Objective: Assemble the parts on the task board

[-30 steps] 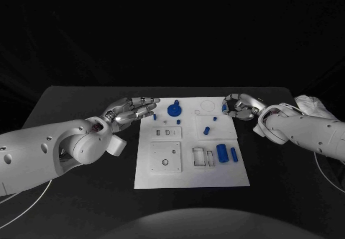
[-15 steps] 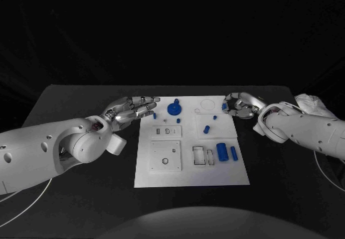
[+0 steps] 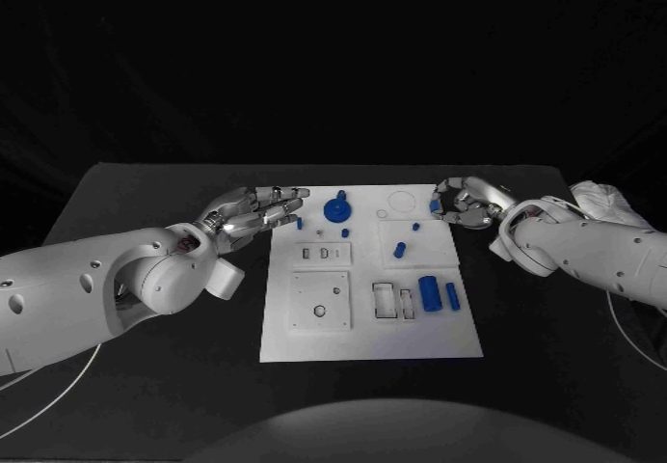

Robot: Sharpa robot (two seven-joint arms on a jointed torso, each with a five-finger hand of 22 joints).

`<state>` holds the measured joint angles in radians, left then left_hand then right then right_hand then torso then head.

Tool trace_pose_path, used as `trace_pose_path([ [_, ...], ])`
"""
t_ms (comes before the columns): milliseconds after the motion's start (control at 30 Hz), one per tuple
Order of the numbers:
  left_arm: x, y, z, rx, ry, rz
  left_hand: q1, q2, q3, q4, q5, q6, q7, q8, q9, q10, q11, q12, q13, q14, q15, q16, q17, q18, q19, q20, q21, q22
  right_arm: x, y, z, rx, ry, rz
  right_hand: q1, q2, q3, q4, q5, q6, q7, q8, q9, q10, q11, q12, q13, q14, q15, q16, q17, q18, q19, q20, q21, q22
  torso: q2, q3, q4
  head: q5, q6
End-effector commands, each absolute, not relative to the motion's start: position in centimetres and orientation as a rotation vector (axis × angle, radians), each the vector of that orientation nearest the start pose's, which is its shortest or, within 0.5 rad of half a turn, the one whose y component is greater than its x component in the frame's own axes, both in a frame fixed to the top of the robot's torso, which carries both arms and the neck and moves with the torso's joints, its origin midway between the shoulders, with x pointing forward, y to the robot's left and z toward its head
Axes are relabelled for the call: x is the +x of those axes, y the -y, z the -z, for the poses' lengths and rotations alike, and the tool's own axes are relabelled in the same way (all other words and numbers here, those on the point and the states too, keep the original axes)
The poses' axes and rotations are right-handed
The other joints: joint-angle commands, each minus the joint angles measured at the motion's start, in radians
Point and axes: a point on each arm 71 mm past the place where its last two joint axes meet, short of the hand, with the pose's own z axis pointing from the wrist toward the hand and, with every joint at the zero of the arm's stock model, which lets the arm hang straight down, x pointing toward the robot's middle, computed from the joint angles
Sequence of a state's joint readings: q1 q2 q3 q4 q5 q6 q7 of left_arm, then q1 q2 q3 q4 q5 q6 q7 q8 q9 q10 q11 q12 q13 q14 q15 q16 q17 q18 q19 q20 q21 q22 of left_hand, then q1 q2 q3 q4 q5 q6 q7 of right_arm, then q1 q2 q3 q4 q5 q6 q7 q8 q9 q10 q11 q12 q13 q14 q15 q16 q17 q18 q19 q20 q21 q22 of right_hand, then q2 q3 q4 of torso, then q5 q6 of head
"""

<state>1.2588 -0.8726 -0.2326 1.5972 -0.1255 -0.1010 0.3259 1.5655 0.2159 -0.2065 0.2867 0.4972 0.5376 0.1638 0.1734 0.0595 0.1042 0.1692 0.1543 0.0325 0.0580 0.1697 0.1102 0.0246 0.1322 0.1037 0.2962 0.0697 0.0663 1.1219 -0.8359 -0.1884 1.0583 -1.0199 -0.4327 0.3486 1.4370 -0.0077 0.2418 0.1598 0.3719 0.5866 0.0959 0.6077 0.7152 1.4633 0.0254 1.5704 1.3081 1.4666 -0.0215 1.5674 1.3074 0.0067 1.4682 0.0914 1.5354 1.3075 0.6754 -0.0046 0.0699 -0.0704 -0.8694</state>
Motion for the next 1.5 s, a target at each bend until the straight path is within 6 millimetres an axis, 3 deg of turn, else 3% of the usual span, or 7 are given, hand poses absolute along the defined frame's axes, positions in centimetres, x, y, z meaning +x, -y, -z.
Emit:
trace_pose_path([
  [33,44.8,-18.9,21.7,-0.922,-1.82,1.631,0.007,0.001,0.006,-0.003,0.006,0.005,0.025,0.006,0.001,0.002,0.003,0.002,0.001,0.001,0.007,0.007,0.001,-0.012,0.008,-0.001,0.004,0.001,50.4,34.2,27.3,0.146,-1.636,-0.675,-0.006,0.003,-0.003,-0.002,0.005,0.01,-0.001,0.007,0.0,0.107,-0.006,0.0,0.263,0.104,-0.003,0.003,0.263,0.005,0.067,-0.001,0.002,0.248,0.0,-0.0006,-0.0011,0.002,0.0],
  [267,44.8,-19.1,21.8,-0.927,-1.822,1.624,0.007,0.001,0.006,-0.003,0.006,0.005,0.025,0.006,0.001,0.002,0.003,0.002,0.001,0.001,0.007,0.007,0.001,-0.012,0.008,-0.001,0.004,0.001,50.1,33.8,26.5,0.165,-1.619,-0.696,-0.015,-0.005,-0.009,0.002,0.007,0.014,0.0,0.007,-0.002,0.107,-0.007,0.0,0.263,0.104,-0.004,0.003,0.263,0.005,0.067,-0.003,0.002,0.249,0.0,-0.0019,-0.0007,0.001,-0.003],
  [533,44.7,-19.0,21.8,-0.928,-1.825,1.622,0.007,0.001,0.006,-0.002,0.005,0.006,0.025,0.006,0.001,0.003,0.003,0.003,0.001,0.001,0.007,0.007,0.001,-0.013,0.009,-0.001,0.004,0.002,49.7,31.6,24.6,0.176,-1.655,-0.765,-0.041,-0.009,-0.017,0.02,0.01,0.015,0.002,0.001,-0.01,0.107,-0.005,0.0,0.263,0.104,-0.004,0.003,0.263,0.006,0.063,-0.003,-0.002,0.247,0.001,-0.0019,0.001,-0.001,-0.003],
  [800,44.8,-18.8,21.8,-0.927,-1.83,1.621,0.007,0.001,0.006,-0.002,0.005,0.006,0.025,0.006,0.001,0.003,0.003,0.003,0.001,0.001,0.007,0.007,0.001,-0.013,0.009,-0.001,0.004,0.002,48.8,27.3,22.8,0.153,-1.742,-0.868,-0.054,-0.009,-0.019,0.031,0.011,0.029,0.004,-0.007,-0.02,0.107,-0.005,0.0,0.263,0.104,-0.004,0.003,0.263,0.009,0.052,-0.003,-0.012,0.242,0.0,-0.0017,0.0026,0.001,-0.003],
  [1100,44.8,-18.6,21.8,-0.926,-1.829,1.621,0.006,0.001,0.005,-0.001,0.005,0.008,0.025,0.007,0.001,0.004,0.003,0.004,0.001,0.002,0.007,0.008,0.001,-0.014,0.008,-0.001,0.004,0.001,47.7,22.0,22.4,0.073,-1.844,-0.956,-0.057,-0.006,-0.017,0.033,0.013,0.035,0.005,-0.01,-0.025,0.107,-0.003,0.0,0.263,0.104,-0.002,0.003,0.263,0.013,0.04,-0.002,-0.023,0.237,0.0,-0.0005,0.0055,0.02,-0.003],
  [1267,44.8,-18.5,21.8,-0.925,-1.829,1.62,0.005,0.001,0.005,-0.001,0.005,0.008,0.025,0.007,0.001,0.004,0.003,0.004,0.001,0.002,0.008,0.008,0.001,-0.014,0.009,-0.001,0.004,0.001,47.6,19.8,22.5,0.006,-1.86,-0.949,-0.064,-0.009,-0.019,0.035,0.015,0.041,0.006,-0.014,-0.028,0.107,-0.002,0.0,0.263,0.104,-0.001,0.003,0.263,0.015,0.035,-0.002,-0.028,0.235,-0.003,-0.0013,0.0067,0.027,-0.003],
  [1500,44.9,-18.2,21.8,-0.92,-1.831,1.626,0.005,0.0,0.005,-0.001,0.005,0.008,0.025,0.007,0.001,0.004,0.003,0.004,0.001,0.002,0.008,0.008,0.001,-0.014,0.009,-0.001,0.005,0.002,47.8,17.6,22.8,-0.083,-1.881,-0.906,-0.068,-0.01,-0.019,0.035,0.017,0.044,0.006,-0.017,-0.031,0.107,-0.002,0.0,0.263,0.104,-0.001,0.003,0.263,0.017,0.027,-0.001,-0.036,0.231,-0.002,-0.0005,0.0078,0.025,-0.003],
])
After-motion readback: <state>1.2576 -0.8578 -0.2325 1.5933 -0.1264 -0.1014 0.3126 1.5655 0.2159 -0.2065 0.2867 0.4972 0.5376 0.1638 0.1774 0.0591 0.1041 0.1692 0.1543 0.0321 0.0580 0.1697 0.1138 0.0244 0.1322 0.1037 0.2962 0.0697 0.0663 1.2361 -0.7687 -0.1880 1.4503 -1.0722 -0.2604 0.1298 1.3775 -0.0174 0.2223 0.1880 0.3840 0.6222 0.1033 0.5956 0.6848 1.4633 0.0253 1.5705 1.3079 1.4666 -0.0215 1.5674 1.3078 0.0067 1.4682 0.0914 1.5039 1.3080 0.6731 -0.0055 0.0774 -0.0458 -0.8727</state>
